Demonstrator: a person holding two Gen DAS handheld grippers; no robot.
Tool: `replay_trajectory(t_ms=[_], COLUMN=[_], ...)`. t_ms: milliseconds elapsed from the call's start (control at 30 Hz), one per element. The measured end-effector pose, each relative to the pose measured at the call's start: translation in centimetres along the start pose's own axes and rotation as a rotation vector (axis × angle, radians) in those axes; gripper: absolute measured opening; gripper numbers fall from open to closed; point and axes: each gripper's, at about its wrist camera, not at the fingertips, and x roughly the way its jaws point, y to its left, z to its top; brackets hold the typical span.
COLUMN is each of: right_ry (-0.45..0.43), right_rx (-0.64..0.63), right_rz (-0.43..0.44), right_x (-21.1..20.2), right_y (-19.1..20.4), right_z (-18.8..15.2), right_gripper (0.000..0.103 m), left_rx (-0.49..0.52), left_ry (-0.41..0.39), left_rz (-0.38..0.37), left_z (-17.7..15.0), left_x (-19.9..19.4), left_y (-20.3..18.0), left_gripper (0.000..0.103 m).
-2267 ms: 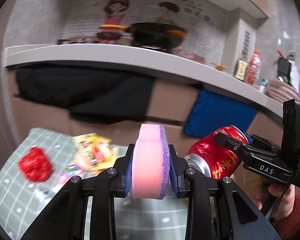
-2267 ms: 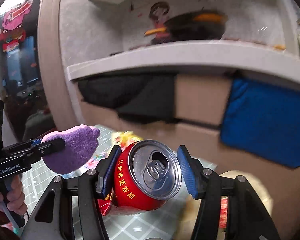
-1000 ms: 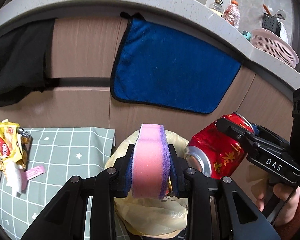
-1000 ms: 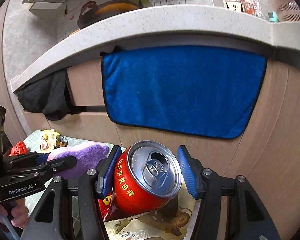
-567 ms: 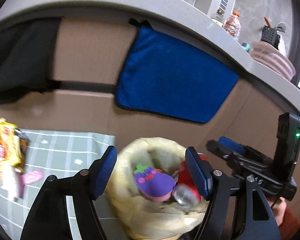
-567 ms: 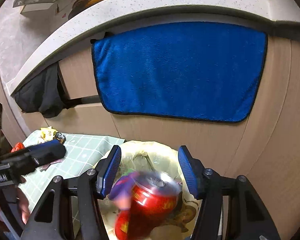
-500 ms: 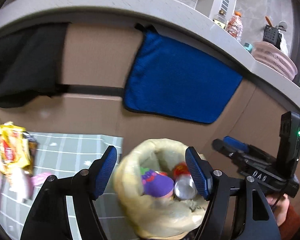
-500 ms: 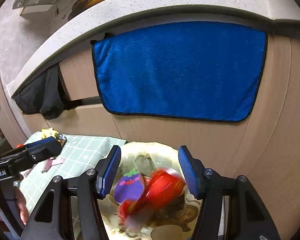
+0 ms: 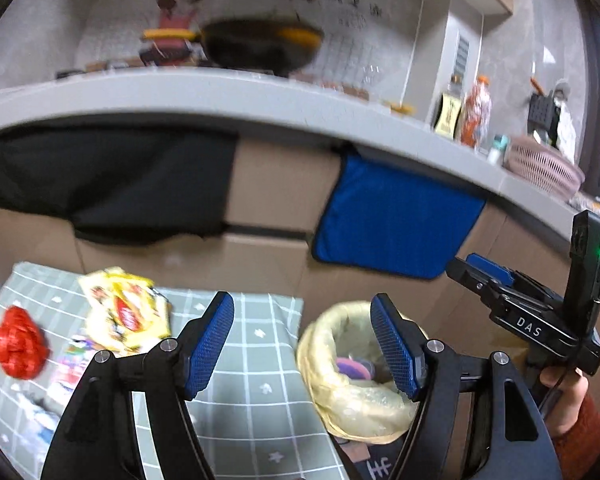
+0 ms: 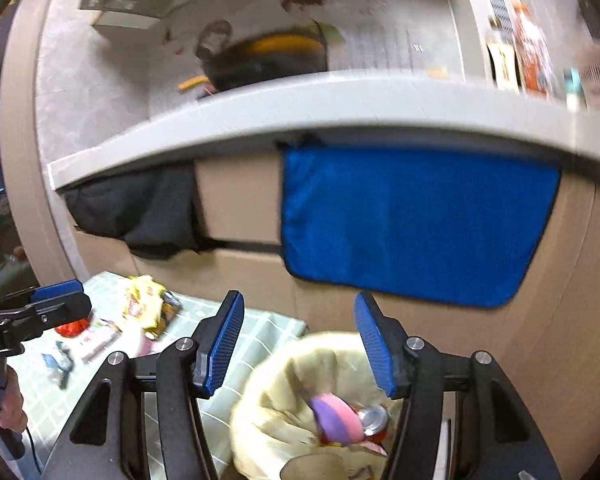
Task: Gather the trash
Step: 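Open both grippers to drop the sponge and can into the bin, then move both grippers back toward the remaining trash on the table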
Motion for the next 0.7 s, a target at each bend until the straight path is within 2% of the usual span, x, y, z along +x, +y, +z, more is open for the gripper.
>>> replay_trajectory(t_ms=[233,433,633,700], right_ry=[-0.070,-0.121,-0.134,-0.110], right_rx=[-0.009,-0.091,-0.179,-0.198], right_rz=[0.095,0.091,0.059,0.107], right_x=[-4.2,-7.6,-8.6,-7.8], right_y=[4.6,10.1,15.7,17.5], right_z=[3.8,6.0,6.2,6.0], right_gripper=[0.054,0.053,0.053,0.053], left_rx=[-0.038,-0.050,-0.093,-0.118], left_ry=[-0.127,-0.213,-0.252,-0.250], left_rz=[0.050,0.109,0.235,0.278], left_z=[1.5,1.5,-0.2,-0.9], left_x=[-7.6,-14.0,-19.1,-20.1], left_y=[3.0,5.7,10.2,12.1], left_gripper=[0.071,0.071,0.071,0.071])
